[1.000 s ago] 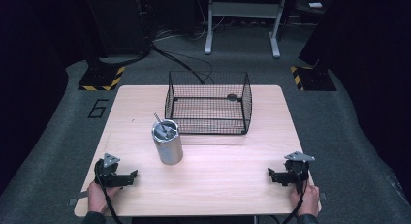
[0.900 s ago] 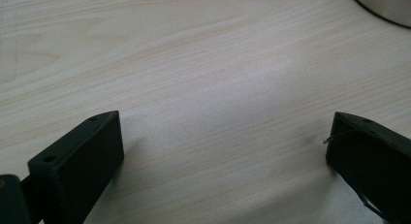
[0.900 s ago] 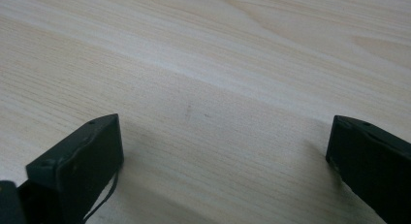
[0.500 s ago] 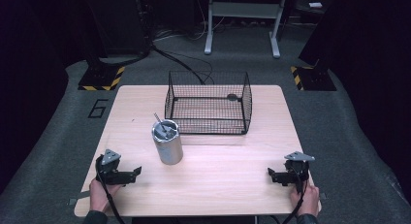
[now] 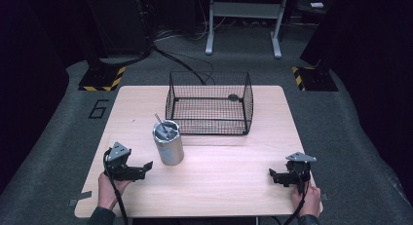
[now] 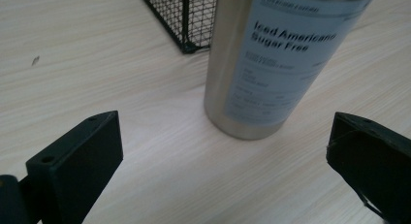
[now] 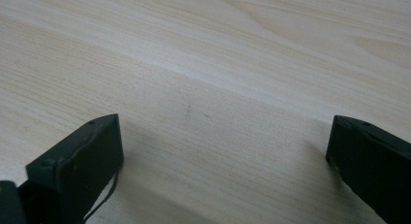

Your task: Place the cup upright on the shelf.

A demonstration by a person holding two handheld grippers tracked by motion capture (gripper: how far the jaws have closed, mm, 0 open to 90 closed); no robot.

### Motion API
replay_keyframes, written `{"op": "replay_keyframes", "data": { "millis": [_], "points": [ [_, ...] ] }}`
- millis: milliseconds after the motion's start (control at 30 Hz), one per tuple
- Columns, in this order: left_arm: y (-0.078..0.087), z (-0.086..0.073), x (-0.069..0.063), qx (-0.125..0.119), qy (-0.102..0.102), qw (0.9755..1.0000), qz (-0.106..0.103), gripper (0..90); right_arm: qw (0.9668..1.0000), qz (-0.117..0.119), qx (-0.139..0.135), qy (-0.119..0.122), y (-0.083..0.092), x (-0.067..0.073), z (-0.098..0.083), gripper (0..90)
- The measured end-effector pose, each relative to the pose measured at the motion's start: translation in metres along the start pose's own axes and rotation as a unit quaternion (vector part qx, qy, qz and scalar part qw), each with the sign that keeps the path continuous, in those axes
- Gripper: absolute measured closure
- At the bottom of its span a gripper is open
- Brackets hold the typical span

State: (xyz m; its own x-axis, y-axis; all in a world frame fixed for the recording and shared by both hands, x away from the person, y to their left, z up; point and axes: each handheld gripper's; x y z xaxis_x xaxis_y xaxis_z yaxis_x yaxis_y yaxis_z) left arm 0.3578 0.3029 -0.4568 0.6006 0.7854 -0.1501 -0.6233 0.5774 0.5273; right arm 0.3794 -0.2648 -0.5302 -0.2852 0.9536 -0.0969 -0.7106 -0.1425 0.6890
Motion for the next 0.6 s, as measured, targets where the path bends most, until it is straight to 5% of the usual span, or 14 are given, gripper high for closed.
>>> {"op": "replay_keyframes", "data": {
  "millis": [600],
  "points": [
    [-0.024,0.048,-0.023,-0.021,-0.034,0.9989,-0.023,0.0,1.0,-0.001,0.0,0.0,0.0,0.0,0.0,0.0]
  ]
}}
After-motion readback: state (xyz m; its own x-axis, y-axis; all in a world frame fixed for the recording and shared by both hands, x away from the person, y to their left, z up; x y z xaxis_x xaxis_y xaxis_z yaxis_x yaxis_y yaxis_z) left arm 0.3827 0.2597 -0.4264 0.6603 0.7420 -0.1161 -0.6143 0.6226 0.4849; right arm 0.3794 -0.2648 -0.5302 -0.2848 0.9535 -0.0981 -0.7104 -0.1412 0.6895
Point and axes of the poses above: each handheld gripper's, and its own axes: y roughly backward along the jaws, z roughly out of its top, x roughly to its left, and after that the axes turned 8 degrees about -z, right-handed
